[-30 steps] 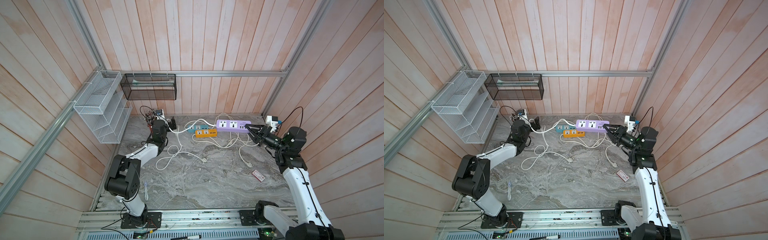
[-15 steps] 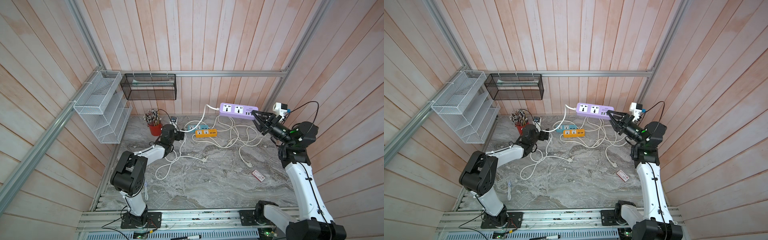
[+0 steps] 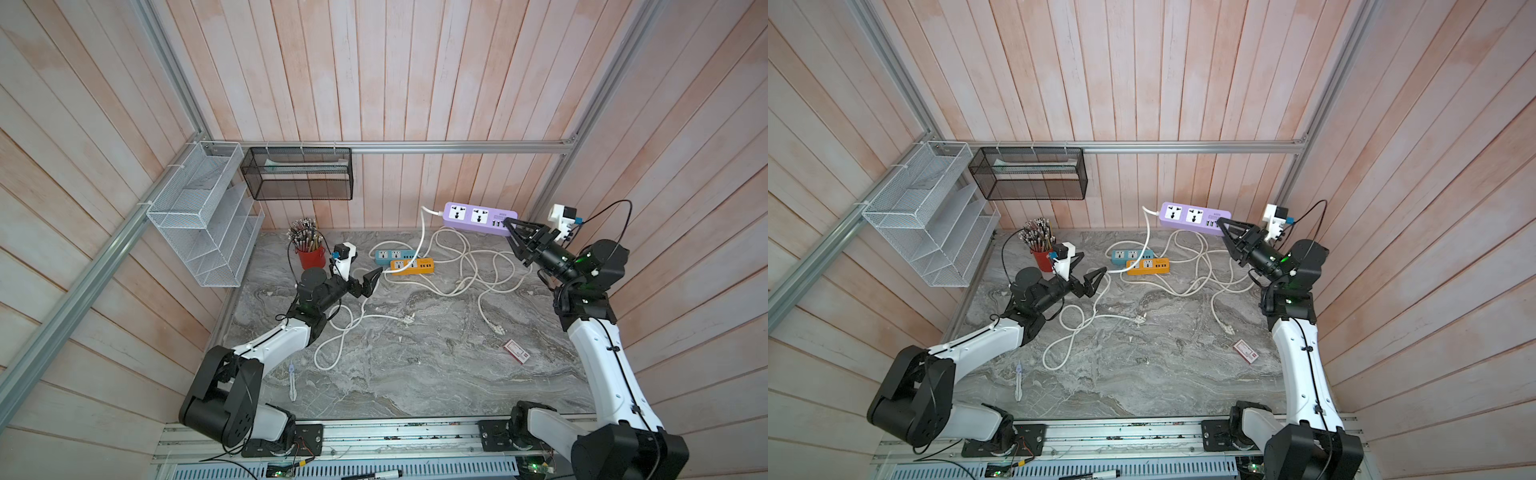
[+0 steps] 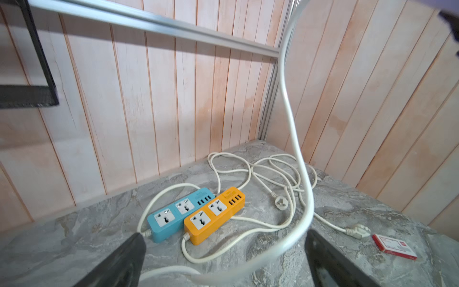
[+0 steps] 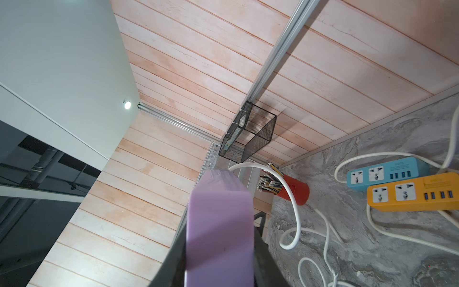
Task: Unwrap the cord wrapped around the power strip
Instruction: Place the power strip at the center of the board.
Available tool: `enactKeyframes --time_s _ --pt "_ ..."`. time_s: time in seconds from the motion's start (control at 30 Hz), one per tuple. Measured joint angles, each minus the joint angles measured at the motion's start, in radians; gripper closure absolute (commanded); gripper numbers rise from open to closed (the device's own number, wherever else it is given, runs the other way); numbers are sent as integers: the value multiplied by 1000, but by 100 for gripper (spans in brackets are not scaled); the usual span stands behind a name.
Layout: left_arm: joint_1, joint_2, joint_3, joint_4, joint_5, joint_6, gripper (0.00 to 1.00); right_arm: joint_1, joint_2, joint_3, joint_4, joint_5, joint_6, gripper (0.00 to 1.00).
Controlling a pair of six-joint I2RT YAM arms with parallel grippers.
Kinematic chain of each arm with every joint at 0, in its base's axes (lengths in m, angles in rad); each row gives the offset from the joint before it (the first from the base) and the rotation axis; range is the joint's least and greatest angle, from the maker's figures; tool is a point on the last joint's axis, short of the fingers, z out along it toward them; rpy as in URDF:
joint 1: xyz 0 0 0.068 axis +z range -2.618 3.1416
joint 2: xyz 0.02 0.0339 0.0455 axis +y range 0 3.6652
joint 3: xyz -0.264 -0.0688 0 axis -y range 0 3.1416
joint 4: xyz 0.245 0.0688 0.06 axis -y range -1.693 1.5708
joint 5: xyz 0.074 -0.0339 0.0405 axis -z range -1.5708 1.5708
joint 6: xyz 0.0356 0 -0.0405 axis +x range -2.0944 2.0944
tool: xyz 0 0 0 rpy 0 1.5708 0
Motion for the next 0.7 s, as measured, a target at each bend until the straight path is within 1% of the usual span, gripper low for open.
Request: enactKeyframes --time_s 0.1,0.23,0.37,0.43,0.6,0.7 --pt "62 -26 -11 -16 -52 -24 0 -13 -7 -44 -16 0 -22 79" --pt "130 -30 -31 -53 -184 -42 0 -50 -47 -96 -76 3 -63 78" --pt "135 -55 -51 -82 -262 -50 0 -70 -122 -169 -161 10 -125 79" --pt "135 -66 -51 -84 -289 -50 0 -81 -171 -220 -235 14 -169 79" --pt "135 -72 -51 -85 -326 -55 0 -87 -253 -314 -457 53 -308 79" --pt "135 -72 -51 -86 -344 -58 0 -86 -296 -415 -512 63 -339 79"
